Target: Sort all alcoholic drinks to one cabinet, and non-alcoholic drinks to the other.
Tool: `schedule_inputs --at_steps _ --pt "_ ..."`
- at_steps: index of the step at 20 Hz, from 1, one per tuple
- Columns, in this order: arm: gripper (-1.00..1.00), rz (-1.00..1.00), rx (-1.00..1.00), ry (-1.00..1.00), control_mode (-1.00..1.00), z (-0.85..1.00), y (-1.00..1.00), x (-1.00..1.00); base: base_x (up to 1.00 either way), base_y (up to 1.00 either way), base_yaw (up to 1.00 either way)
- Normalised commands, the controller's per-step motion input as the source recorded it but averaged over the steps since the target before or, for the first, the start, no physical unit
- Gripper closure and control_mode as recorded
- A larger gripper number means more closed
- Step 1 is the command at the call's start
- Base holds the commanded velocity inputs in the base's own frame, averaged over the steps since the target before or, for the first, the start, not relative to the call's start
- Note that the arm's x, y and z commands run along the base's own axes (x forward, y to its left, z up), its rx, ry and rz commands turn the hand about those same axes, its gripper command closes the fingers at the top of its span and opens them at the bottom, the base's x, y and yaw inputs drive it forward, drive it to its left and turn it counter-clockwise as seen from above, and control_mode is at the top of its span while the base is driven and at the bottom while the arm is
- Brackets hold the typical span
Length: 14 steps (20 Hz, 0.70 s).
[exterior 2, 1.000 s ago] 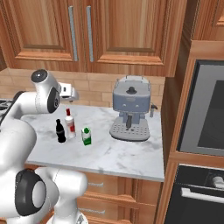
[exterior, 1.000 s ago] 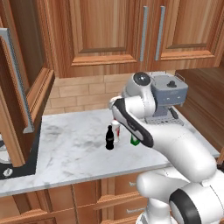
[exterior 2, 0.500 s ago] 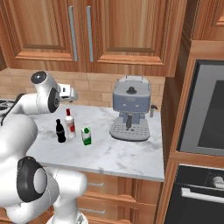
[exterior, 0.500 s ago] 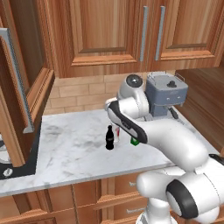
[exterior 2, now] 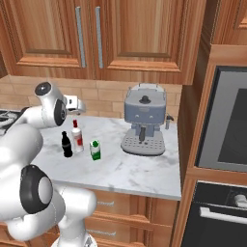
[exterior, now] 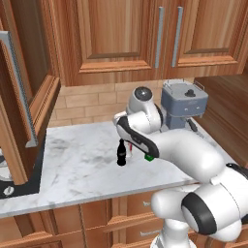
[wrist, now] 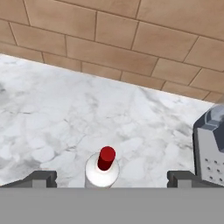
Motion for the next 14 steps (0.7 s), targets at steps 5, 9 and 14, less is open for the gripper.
schedule_inputs --at_steps 5,9,14 --pt "-1.0 0.0 -0.02 0.0 -1.0 -0.17 0.01 0.05 0.0 0.0 0.0" --pt "-1.0 0.0 0.0 0.0 -1.0 -0.05 0.0 0.0 0.0 0.0 0.0" --pt "-1.0 0.0 0.0 0.0 -1.0 -0.01 0.0 0.07 0.0 0.0 0.0"
